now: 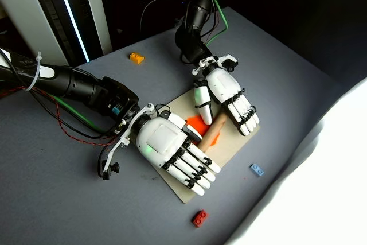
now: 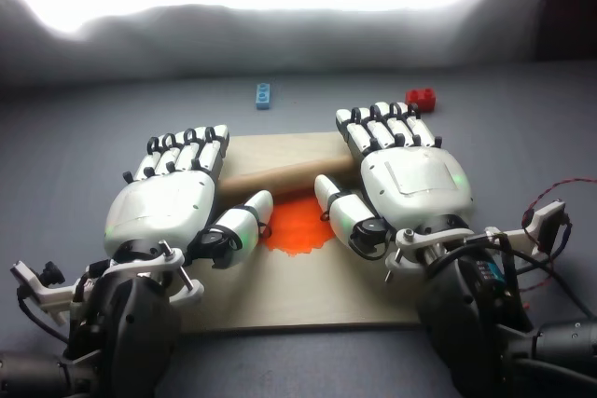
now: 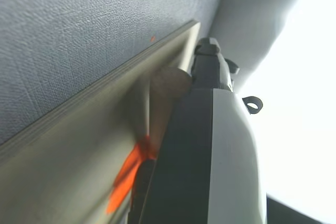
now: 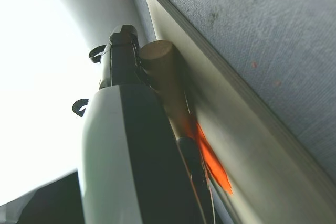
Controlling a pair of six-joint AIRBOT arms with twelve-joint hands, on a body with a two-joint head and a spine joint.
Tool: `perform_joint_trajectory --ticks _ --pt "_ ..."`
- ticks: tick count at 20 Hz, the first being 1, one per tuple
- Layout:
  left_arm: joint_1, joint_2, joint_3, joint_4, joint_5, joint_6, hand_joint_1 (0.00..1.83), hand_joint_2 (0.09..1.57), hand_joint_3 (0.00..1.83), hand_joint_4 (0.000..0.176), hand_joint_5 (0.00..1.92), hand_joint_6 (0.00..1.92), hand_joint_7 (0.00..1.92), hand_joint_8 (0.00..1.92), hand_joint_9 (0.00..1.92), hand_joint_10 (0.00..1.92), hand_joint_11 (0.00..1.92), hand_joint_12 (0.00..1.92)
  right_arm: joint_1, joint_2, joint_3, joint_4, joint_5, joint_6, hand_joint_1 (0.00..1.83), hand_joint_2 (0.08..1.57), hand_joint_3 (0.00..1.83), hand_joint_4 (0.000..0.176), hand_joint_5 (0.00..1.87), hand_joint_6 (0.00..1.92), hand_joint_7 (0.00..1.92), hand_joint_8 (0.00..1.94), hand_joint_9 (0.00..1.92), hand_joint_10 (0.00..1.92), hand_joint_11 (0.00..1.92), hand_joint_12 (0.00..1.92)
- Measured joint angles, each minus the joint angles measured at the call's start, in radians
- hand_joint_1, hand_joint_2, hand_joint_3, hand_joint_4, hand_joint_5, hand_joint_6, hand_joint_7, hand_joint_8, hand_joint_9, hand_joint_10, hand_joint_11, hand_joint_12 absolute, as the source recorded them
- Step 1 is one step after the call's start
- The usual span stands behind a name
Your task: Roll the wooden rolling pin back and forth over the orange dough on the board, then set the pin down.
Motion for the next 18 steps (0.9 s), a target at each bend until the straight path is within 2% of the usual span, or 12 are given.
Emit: perform_joint_trajectory --ticks 12,14,18 --pt "-0.031 -0.014 0.053 0.005 0.046 -0.001 0.0 1.43 0.0 0.0 0.0 0.0 0.0 0.0 0.0 0.0 0.0 0.0 0.008 0.0 0.015 0.005 -0.022 0.01 0.0 1.41 0.0 0.0 0.18 0.0 0.16 0.0 0.11 0.0 0.0 0.18" --pt "-0.035 -0.021 0.063 0.006 0.051 -0.004 0.0 1.42 0.0 0.0 0.0 0.0 0.0 0.0 0.0 0.0 0.0 0.0 0.008 0.0 0.015 0.005 -0.023 0.01 0.0 1.41 0.0 0.0 0.14 0.0 0.13 0.0 0.08 0.0 0.0 0.1" --pt "-0.047 -0.026 0.078 0.007 0.064 -0.004 0.0 1.43 0.0 0.0 0.0 0.0 0.0 0.0 0.0 0.0 0.0 0.0 0.008 0.0 0.015 0.006 -0.026 0.01 0.0 1.41 0.0 0.0 0.16 0.0 0.14 0.0 0.09 0.0 0.0 0.13"
